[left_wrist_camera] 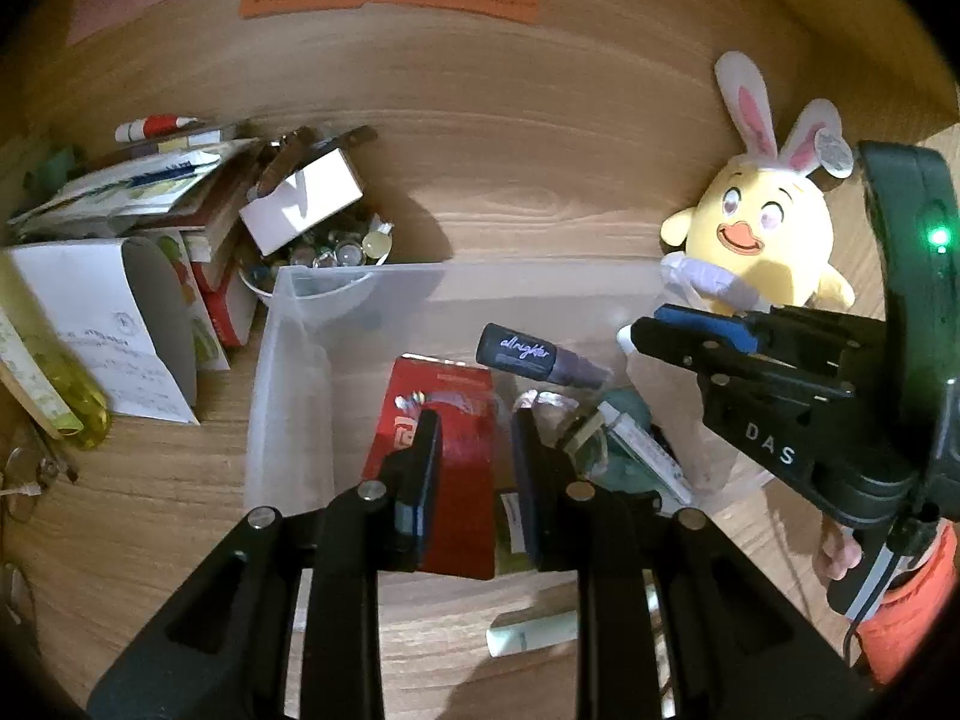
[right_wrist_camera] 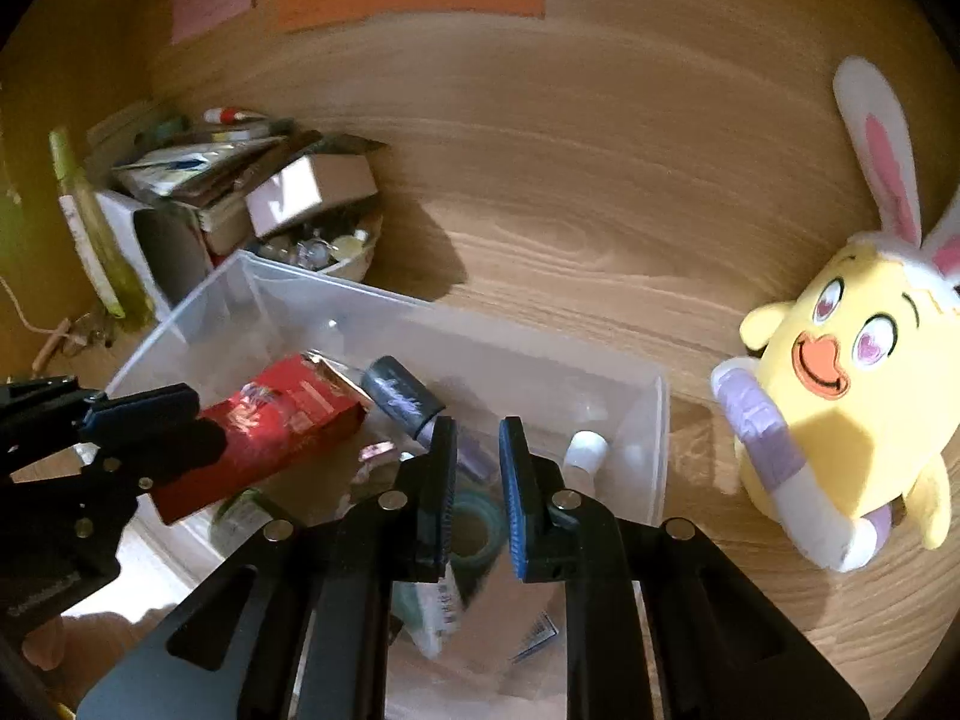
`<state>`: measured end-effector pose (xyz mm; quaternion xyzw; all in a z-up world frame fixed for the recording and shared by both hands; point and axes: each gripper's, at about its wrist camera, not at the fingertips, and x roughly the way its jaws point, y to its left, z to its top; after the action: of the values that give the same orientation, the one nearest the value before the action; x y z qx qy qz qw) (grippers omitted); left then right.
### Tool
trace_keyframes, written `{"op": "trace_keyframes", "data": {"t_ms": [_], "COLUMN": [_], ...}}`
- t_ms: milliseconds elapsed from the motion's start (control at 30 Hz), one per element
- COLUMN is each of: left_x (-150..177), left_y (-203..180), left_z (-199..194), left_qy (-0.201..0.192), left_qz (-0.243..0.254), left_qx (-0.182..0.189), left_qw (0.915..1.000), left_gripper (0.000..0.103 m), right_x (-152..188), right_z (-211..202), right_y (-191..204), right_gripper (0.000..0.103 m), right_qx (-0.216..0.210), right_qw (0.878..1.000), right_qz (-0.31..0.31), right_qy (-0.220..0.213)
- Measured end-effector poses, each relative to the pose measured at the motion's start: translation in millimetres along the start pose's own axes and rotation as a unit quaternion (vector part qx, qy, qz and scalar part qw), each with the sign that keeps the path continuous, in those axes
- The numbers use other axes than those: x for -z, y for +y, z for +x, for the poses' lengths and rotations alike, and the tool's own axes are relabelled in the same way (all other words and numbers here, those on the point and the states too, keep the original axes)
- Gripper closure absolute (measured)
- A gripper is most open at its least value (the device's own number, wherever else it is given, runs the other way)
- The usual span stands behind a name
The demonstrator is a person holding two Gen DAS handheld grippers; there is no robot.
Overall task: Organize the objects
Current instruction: 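Carry the pink clip and white bottle into the clear box, open both tools, then move both open tools back toward the remaining tubes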
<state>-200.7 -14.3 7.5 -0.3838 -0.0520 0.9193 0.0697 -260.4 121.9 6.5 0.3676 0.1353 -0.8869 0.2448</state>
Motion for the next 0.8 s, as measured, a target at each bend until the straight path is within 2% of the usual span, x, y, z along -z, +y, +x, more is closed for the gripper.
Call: {"op": "trace_keyframes", "data": {"t_ms": [167, 267, 400, 567, 633, 733, 800], "left_x": [-2.2, -2.9, 0.4, 12.2, 18.8, 30.7, 39.1], "left_y": [-2.3, -2.8, -4.6, -11.0, -13.4, -18.9, -22.0], "left_z": [-19.9, -34.0, -56.0, -79.8, -86.0, -94.3, -97.5], "left_qy": [-0.019, -0.032, -0.055, -0.074, -0.077, -0.082, -0.080], "left_qz": [0.008, 0.008, 0.012, 0.023, 0.025, 0.031, 0.036], "left_qx": [-0.001, -0.002, -0.012, -0.027, -0.031, -0.035, -0.035], "left_qw": [0.9998, 0.9995, 0.9984, 0.9966, 0.9962, 0.9955, 0.9955], "left_gripper": [0.081, 0.074, 0.048, 0.027, 0.011, 0.008, 0.007], "right_x": [2.3, 5.9, 16.7, 38.9, 50.8, 69.2, 81.4], "right_z": [-22.6, -37.4, -60.3, -89.4, -99.8, -110.3, -113.1], "right_y": [4.5, 8.2, 11.3, 14.8, 15.9, 17.6, 17.3], "right_gripper": [0.089, 0.087, 0.075, 0.049, 0.041, 0.032, 0.031], "right_qx": [-0.013, -0.018, -0.026, -0.014, -0.002, 0.014, 0.011], "right_qw": [1.000, 0.999, 0.999, 0.998, 0.997, 0.997, 0.997], "right_qz": [-0.005, -0.010, -0.010, -0.012, -0.013, -0.016, -0.014], "right_qy": [-0.015, -0.024, -0.040, -0.064, -0.072, -0.078, -0.072]}}
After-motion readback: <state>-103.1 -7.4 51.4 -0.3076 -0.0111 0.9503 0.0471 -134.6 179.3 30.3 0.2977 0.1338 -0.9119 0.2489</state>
